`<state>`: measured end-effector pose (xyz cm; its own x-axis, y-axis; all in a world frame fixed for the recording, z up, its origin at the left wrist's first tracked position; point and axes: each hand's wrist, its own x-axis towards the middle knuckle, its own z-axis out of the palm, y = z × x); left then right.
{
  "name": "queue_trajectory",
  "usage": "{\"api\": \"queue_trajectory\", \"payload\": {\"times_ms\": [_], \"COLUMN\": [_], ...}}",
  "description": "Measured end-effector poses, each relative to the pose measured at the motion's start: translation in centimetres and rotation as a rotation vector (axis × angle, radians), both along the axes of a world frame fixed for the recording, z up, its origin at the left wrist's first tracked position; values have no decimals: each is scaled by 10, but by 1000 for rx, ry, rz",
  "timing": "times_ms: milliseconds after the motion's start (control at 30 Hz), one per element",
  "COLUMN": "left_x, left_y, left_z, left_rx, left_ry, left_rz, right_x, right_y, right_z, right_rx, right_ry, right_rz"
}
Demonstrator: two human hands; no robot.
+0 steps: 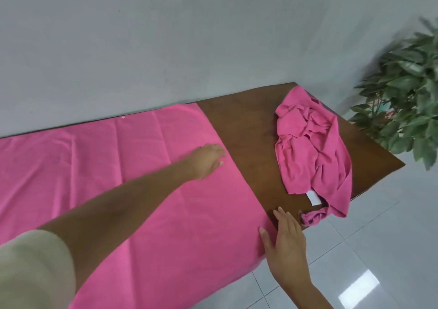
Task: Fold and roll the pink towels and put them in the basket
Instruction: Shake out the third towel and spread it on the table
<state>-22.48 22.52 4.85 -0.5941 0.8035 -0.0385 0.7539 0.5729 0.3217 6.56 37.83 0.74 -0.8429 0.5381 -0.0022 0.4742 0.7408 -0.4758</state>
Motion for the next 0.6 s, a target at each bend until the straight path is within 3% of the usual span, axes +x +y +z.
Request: {"api": "queue_trajectory", "payload": {"times_ms": [200, 367, 600], "left_x": [-10, -10, 1], "left_y": [40, 53, 46], "left_z": [0, 2, -2], "left_rx": [35, -115, -88], "left_ry": [-80, -22, 50], "left_rz": [8, -27, 27], "right_x": [-11, -19, -17], "right_y": [9, 22, 24], "right_z": [8, 20, 25], "right_rx": [-72, -133, -131], "right_ry": [-23, -118, -120], "right_rz": [10, -14, 31]}}
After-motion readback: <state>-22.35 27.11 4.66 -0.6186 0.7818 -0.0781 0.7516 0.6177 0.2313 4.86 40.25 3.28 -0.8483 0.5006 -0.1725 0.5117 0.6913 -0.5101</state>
